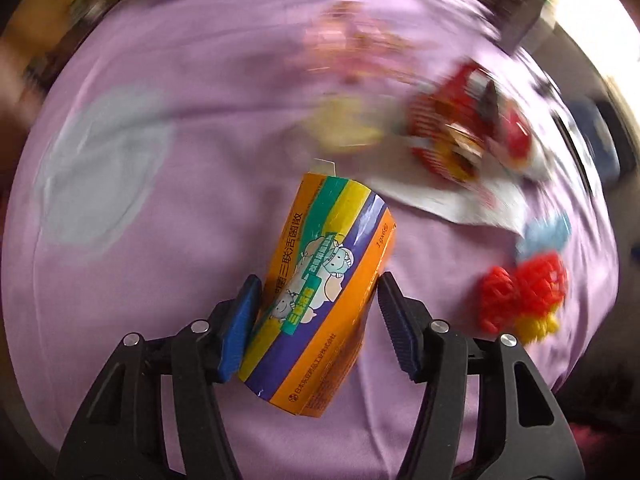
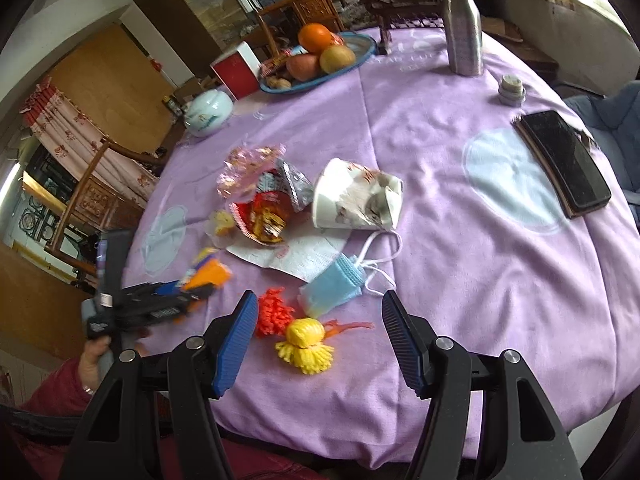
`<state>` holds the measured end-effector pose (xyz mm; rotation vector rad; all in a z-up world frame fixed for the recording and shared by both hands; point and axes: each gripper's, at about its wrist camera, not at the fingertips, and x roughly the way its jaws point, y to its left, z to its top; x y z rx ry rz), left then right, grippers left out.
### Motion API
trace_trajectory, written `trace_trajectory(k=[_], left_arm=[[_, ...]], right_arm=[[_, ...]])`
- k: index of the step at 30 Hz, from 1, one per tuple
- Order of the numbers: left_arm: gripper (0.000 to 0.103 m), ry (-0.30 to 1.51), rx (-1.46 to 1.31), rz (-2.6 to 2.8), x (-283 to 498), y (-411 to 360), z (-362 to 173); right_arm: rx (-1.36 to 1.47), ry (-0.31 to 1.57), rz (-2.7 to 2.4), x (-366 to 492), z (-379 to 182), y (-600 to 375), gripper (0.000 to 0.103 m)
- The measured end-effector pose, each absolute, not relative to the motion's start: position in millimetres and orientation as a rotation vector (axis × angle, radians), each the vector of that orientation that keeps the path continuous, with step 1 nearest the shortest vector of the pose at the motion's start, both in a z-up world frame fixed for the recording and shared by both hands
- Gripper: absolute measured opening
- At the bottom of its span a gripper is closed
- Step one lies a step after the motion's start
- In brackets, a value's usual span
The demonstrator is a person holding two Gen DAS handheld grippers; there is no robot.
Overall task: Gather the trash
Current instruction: 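Grasp the yellow-purple striped box with the left tool and lift it, then grasp the red mesh bundle with right tool while left holds the striped box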
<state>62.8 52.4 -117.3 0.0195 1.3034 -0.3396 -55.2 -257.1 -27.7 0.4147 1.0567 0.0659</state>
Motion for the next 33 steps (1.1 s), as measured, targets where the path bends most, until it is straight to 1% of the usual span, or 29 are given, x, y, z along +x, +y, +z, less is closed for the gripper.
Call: trace_trajectory(k=[3,7,10,15,16,17,18,20,25,27,31,32,33], left_arm=[[0.059,1.317,-0.105,-0.296,60.7,75.8,-114.0],[0.060,1.288,-0.081,-0.290,50.2,76.9,-100.0],[0.061,1.270,-0.100,-0.306,46.7,77.2,-91.6],[0.061,1.289,-0.089,-0.306,45.2,78.1,-99.6],[0.061,1.292,-0.088,-0.304,45.8,78.1,-100.7],[0.061,1.293,-0.086,-0.300,46.5,78.7,-100.9],[0.061,1.293,-0.086,-0.300,47.0,79.6,-100.4],[0.061,1.293,-0.080,-0.299,48.1,80.1,-100.3],[0.061,1.300,-0.076,-0.293,52.7,80.6,-105.7],[0.065,1.305,-0.069,-0.287,54.5,80.2,-109.0],[0.066,1.309,-0.035,-0.282,57.9,74.0,-115.9],[0.066,1.307,-0.027,-0.276,58.1,73.0,-117.1],[0.063,1.306,-0.029,-0.279,58.4,73.1,-118.1]], right_arm=[[0.445,1.095,0.079,-48.1,-43.3,-259.8,0.064],[0.466,1.132,0.135,-36.6,-55.7,-251.6,0.063],[0.391,1.136,0.239,-27.0,-53.4,-224.1,0.063],[0.193,1.167,0.337,-9.1,-65.2,-172.3,0.063],[0.163,1.185,0.324,-4.8,-70.9,-167.8,0.061],[0.142,1.209,0.318,-0.6,-77.4,-163.4,0.055],[0.129,1.236,0.330,3.0,-85.4,-159.0,0.050],[0.100,1.254,0.321,5.0,-92.1,-153.3,0.016],[0.107,1.115,0.332,-1.6,-60.0,-158.0,0.014],[0.135,1.069,0.337,-4.1,-46.0,-164.0,0.013],[0.139,1.050,0.308,-6.3,-33.4,-171.4,0.014],[0.141,1.055,0.303,-7.2,-33.1,-173.1,0.014],[0.143,1.060,0.298,-7.5,-33.3,-173.3,0.014]])
